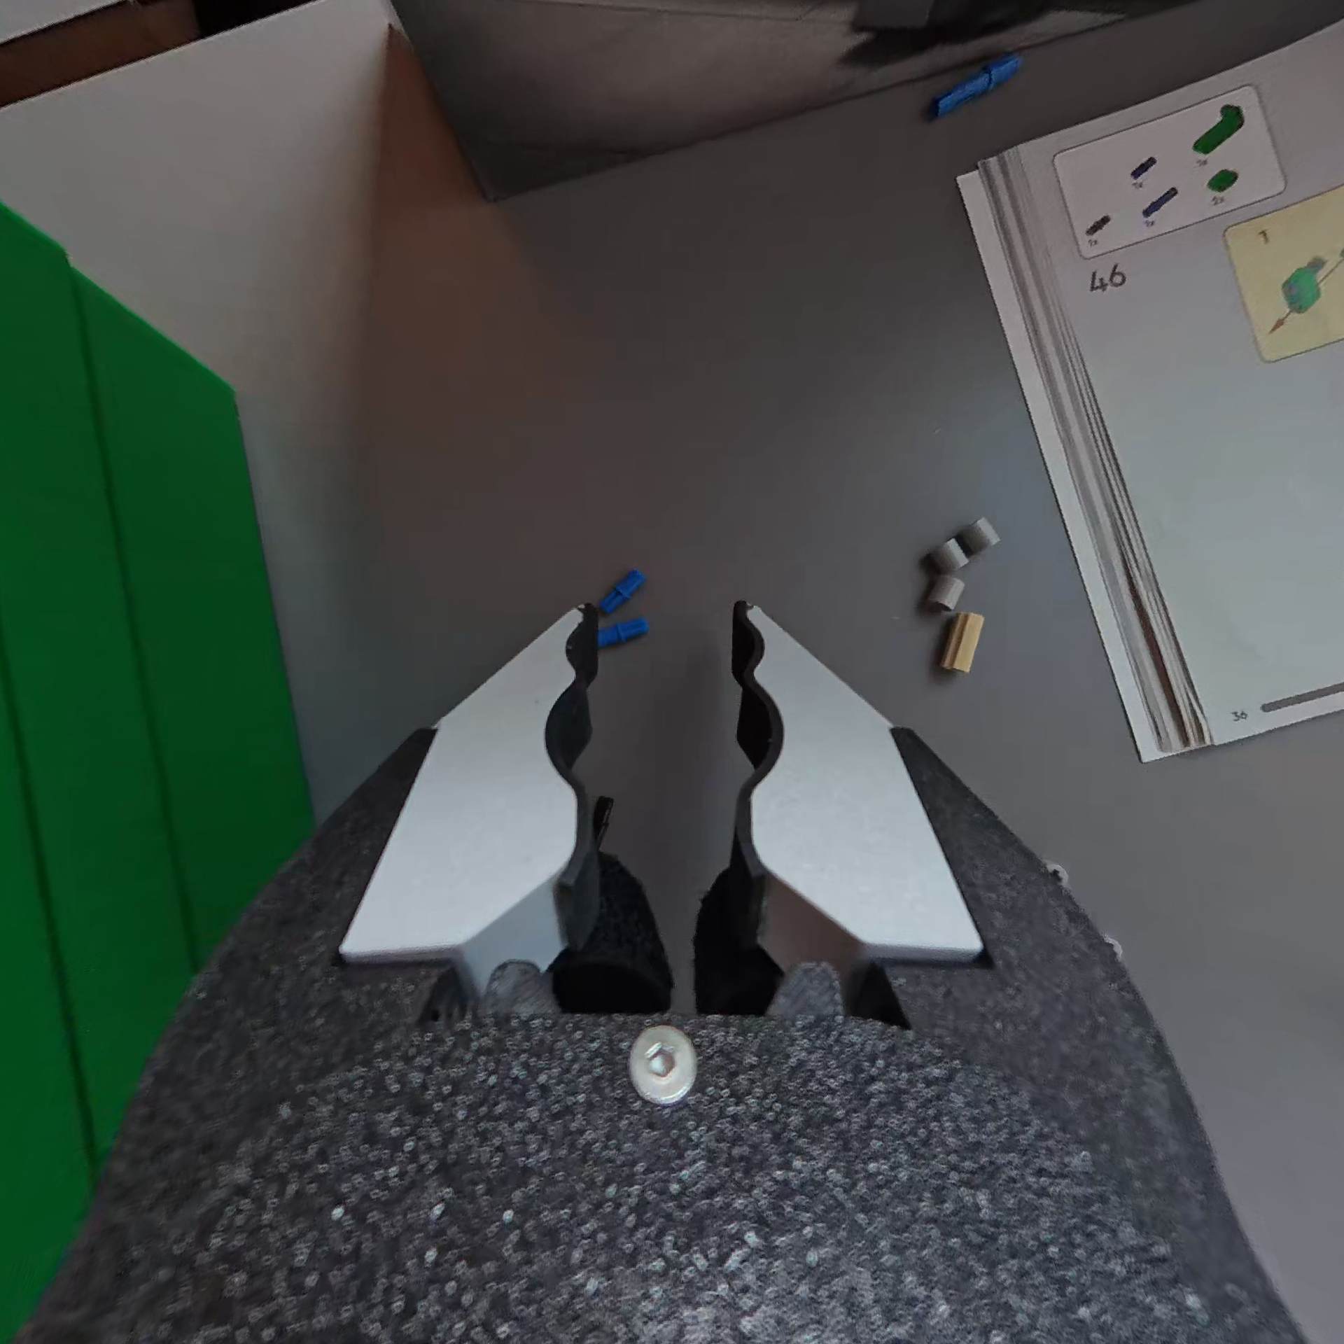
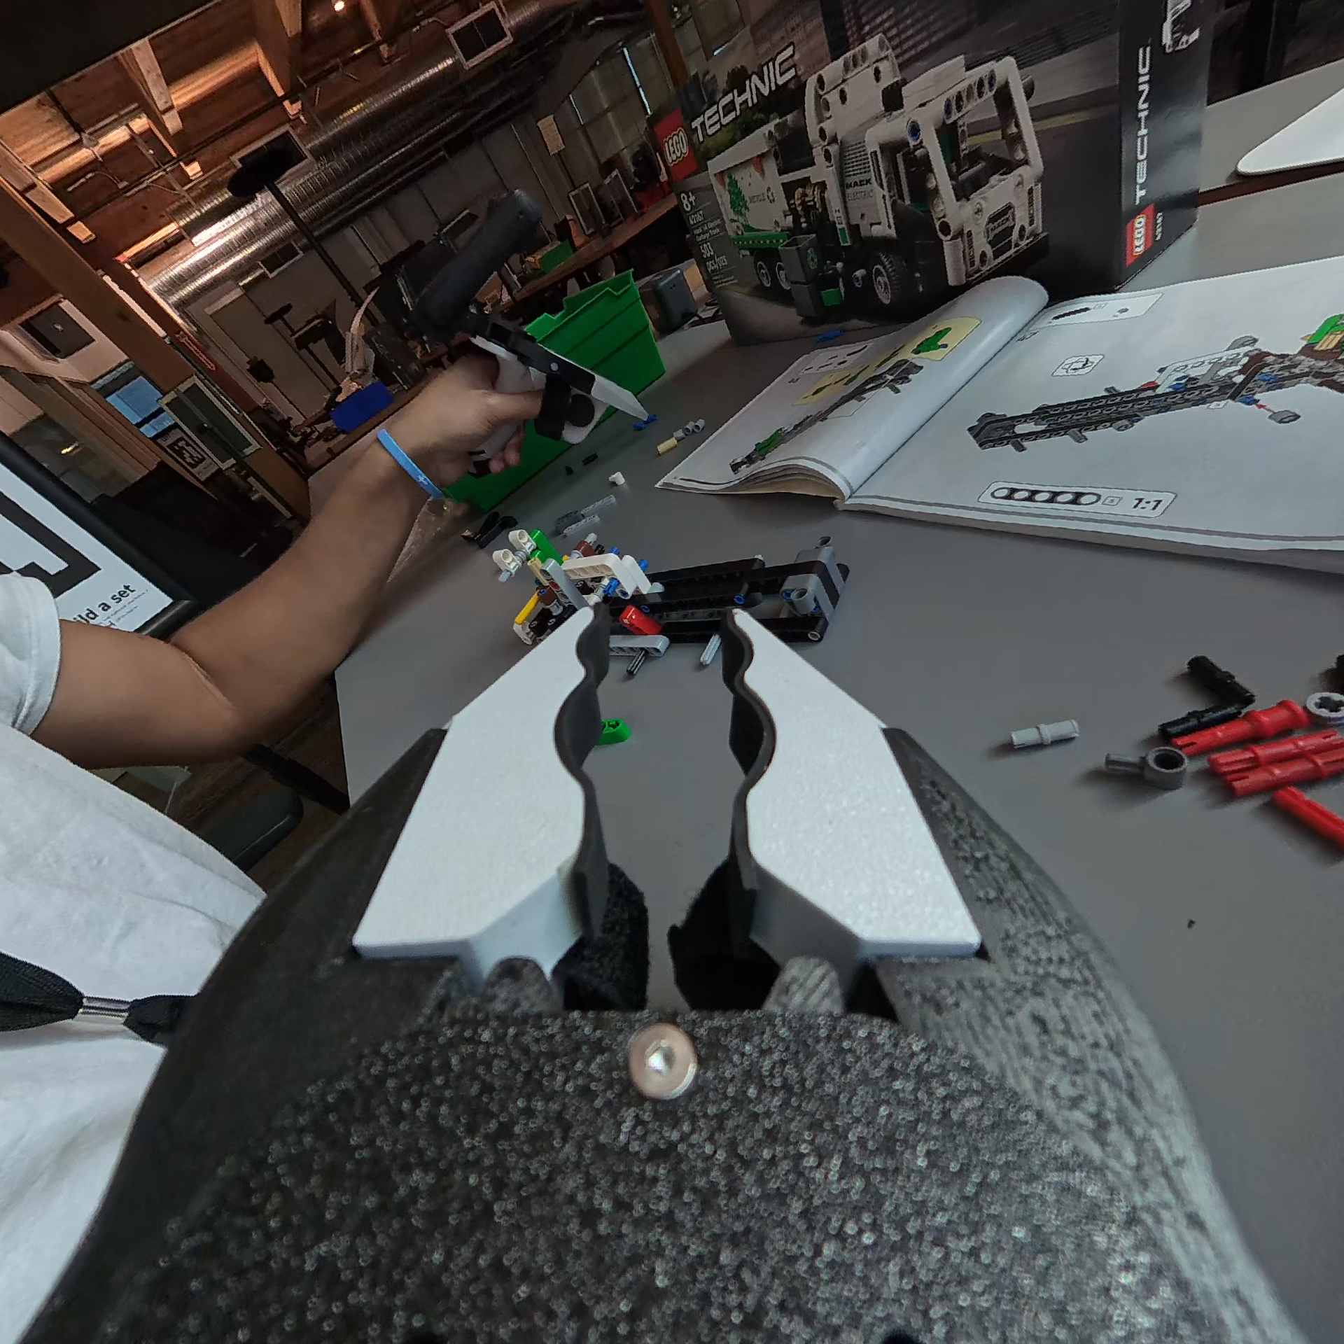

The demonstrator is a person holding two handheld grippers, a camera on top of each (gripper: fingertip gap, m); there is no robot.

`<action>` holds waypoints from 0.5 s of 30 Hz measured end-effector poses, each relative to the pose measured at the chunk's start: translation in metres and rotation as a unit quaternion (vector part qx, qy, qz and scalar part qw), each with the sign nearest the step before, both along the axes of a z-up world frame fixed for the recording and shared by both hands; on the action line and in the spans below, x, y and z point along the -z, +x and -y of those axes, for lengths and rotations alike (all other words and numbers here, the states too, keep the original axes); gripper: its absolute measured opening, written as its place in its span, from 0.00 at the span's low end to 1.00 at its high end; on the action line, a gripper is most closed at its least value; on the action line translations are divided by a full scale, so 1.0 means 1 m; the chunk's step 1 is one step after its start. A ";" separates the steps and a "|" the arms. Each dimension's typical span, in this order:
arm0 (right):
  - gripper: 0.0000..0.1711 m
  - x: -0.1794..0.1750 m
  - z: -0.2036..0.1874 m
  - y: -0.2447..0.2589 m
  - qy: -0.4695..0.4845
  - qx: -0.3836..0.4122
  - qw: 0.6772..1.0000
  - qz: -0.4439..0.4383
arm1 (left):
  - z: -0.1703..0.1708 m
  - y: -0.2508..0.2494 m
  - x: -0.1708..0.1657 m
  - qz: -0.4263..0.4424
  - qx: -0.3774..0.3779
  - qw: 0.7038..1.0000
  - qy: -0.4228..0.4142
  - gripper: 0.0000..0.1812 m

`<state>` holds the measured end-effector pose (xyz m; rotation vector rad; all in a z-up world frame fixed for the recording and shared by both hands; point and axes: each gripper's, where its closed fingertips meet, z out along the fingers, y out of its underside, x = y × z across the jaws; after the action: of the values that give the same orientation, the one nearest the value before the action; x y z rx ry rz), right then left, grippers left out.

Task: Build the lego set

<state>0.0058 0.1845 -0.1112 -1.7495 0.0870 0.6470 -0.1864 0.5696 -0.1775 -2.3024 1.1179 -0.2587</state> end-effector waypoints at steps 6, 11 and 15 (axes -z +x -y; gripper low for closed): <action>0.17 -0.001 0.001 0.000 0.005 -0.001 1.000 -0.001 | 0.002 -0.002 0.003 0.018 -0.007 1.000 -0.004 0.21; 0.17 -0.001 0.001 0.000 0.003 -0.002 1.000 -0.003 | 0.000 -0.001 0.011 0.022 -0.008 1.000 -0.007 0.19; 0.17 -0.001 0.001 0.000 0.003 -0.002 1.000 -0.006 | 0.001 -0.001 0.014 0.022 -0.003 1.000 -0.012 0.13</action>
<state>0.0059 0.1837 -0.1101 -1.7401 0.0892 0.6594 -0.1874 0.5690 -0.1916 -2.3083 1.0919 -0.3210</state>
